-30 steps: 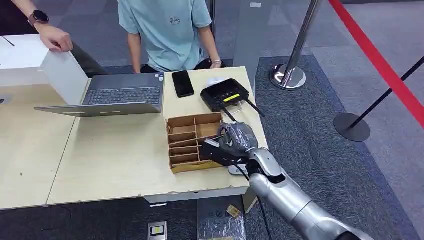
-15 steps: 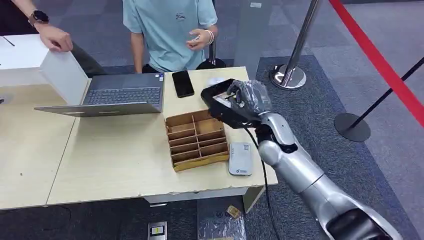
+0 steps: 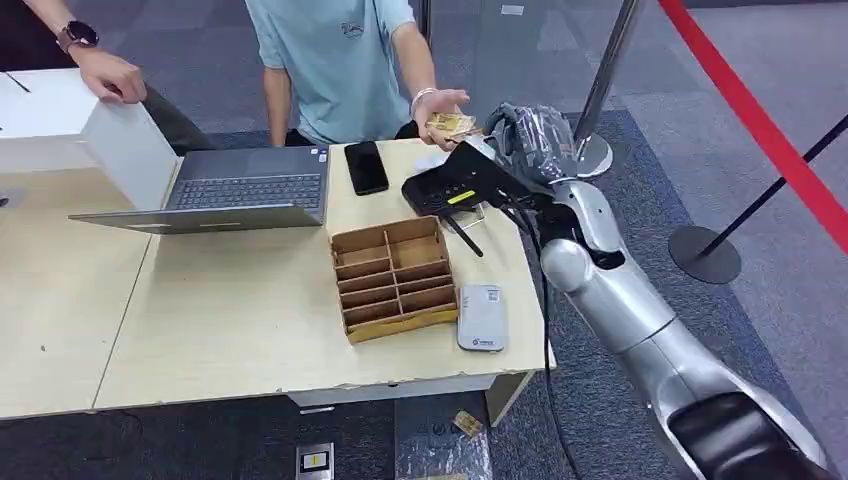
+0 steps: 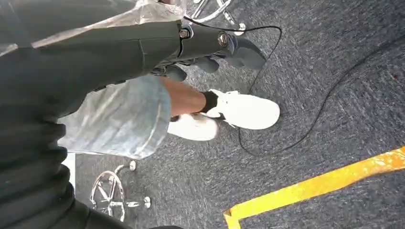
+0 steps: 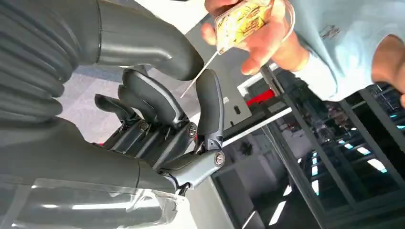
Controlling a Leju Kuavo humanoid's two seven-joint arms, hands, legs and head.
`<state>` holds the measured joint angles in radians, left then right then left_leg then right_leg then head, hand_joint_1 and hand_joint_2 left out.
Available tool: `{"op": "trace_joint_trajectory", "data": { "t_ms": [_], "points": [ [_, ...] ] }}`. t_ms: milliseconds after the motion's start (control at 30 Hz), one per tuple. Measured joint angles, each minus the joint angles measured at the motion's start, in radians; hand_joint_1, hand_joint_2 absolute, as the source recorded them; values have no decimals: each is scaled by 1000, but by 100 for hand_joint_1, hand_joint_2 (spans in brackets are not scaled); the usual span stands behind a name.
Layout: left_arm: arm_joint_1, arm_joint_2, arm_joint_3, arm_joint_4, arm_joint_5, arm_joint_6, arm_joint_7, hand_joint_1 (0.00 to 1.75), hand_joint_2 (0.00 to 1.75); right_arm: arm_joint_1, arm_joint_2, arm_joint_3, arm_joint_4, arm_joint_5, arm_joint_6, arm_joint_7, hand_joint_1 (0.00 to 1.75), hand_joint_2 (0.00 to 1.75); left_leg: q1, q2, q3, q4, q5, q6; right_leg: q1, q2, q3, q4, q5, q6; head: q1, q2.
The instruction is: Pass the card to the sensor for recognition and then transmit it.
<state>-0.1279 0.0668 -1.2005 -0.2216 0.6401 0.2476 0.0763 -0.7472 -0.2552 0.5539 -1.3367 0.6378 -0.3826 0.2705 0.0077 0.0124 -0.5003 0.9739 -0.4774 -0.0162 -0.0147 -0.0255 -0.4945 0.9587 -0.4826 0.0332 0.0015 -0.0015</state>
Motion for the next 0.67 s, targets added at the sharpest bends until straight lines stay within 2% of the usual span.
{"op": "trace_joint_trajectory", "data": {
  "t_ms": [667],
  "points": [
    [0, -6, 0, 0, -5, -37, 45, 0, 175, 55, -56, -2, -21, 50, 25, 25, 175, 175, 0, 0, 0, 0, 0, 0, 0, 0, 0, 0, 0, 0, 0, 0]
  ]
}}
